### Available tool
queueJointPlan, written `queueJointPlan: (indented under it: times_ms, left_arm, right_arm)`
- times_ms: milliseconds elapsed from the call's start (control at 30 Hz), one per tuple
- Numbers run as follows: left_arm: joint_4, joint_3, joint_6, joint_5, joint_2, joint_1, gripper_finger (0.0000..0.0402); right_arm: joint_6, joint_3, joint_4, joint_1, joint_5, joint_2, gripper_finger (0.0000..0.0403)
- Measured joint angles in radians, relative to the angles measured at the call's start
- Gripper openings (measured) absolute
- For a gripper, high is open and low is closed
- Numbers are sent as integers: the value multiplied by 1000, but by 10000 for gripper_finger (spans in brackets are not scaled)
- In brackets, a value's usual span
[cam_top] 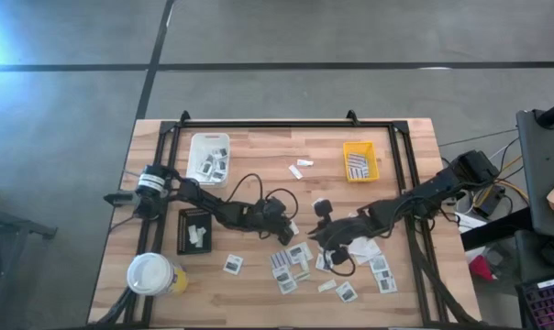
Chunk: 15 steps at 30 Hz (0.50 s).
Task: Pick & Place First Aid Supplies
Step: Put the green bandage pack into the black bin
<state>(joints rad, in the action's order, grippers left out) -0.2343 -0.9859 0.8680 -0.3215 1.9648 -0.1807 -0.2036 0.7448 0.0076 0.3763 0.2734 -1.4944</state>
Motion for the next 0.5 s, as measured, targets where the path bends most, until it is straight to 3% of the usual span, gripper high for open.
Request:
queueJointPlan:
  times_ms: [133,500]
  left_arm:
    - [4,2,26,8,0,0,68]
    - [-2,39,111,52,-3,-1,56]
  right_arm:
    - [-41,3,36,-4,46,0,54]
    - [-6,9,34,-13,52,-12,54]
